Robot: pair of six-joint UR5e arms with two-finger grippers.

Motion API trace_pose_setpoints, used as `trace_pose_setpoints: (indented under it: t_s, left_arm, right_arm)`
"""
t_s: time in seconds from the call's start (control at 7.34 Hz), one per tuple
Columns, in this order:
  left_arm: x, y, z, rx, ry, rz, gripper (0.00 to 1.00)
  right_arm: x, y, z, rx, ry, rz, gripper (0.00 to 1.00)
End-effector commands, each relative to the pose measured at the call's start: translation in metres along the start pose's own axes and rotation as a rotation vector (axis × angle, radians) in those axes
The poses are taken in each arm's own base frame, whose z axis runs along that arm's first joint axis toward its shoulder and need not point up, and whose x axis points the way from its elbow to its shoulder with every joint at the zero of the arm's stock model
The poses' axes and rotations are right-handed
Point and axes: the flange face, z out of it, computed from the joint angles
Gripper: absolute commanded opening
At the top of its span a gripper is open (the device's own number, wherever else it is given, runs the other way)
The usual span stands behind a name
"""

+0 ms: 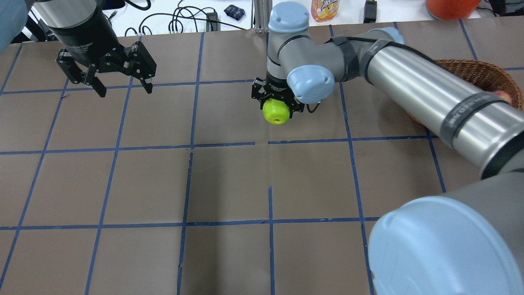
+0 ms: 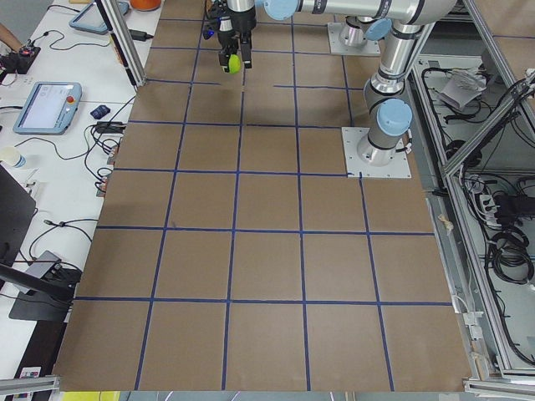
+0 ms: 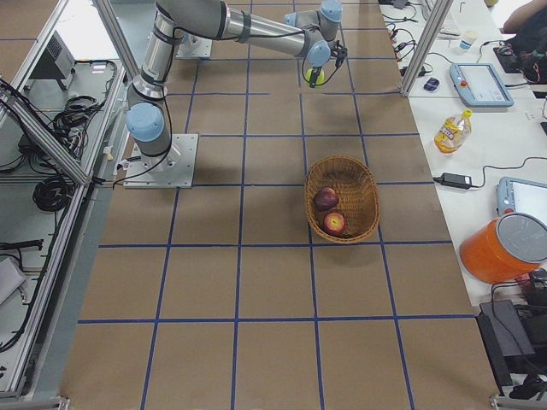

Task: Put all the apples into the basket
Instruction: 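Carry the green apple into the basket with the right gripper and release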

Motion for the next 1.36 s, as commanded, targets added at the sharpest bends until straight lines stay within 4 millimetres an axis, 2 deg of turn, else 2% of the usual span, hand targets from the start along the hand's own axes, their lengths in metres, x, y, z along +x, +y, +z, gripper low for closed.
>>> trace_pose_setpoints:
  t_s: [0.0, 0.14, 0.27, 0.54, 0.68, 0.82, 0.95, 1.23]
  left_arm:
    - [0.002, 0.0, -0.003, 0.026, 0.005, 0.008, 1.0]
    - [0.002, -0.004, 0.0, 0.023, 0.007, -0.01, 1.0]
    - [-0.001, -0.008, -0.007, 0.064, 0.007, 0.002, 1.0]
    - [0.001, -0.008, -0.001, 0.055, 0.009, 0.002, 1.0]
    - [0.002, -0.005, 0.002, 0.052, 0.007, 0.002, 1.0]
    - [0.001, -0.006, 0.0, 0.072, -0.001, 0.008, 1.0]
    - [0.001, -0.008, -0.006, 0.092, -0.002, 0.008, 1.0]
    - [0.0, -0.007, -0.005, 0.089, -0.004, 0.007, 1.0]
  right_arm:
    - [0.099, -0.028, -0.076, -0.029, 0.021, -0.041, 0.0]
    - [0.157, -0.054, -0.088, -0.036, 0.084, -0.065, 0.0]
    - [0.198, -0.069, -0.104, -0.036, 0.077, -0.139, 0.0]
    - [0.281, -0.107, -0.096, -0.049, 0.071, -0.218, 0.0]
    - [0.313, -0.129, -0.072, -0.084, 0.097, -0.201, 0.0]
    - [0.327, -0.146, -0.06, -0.04, 0.12, -0.188, 0.0]
    - [0.33, -0.151, -0.057, -0.026, 0.122, -0.212, 0.0]
    - [0.351, -0.175, -0.031, 0.004, 0.145, -0.253, 0.0]
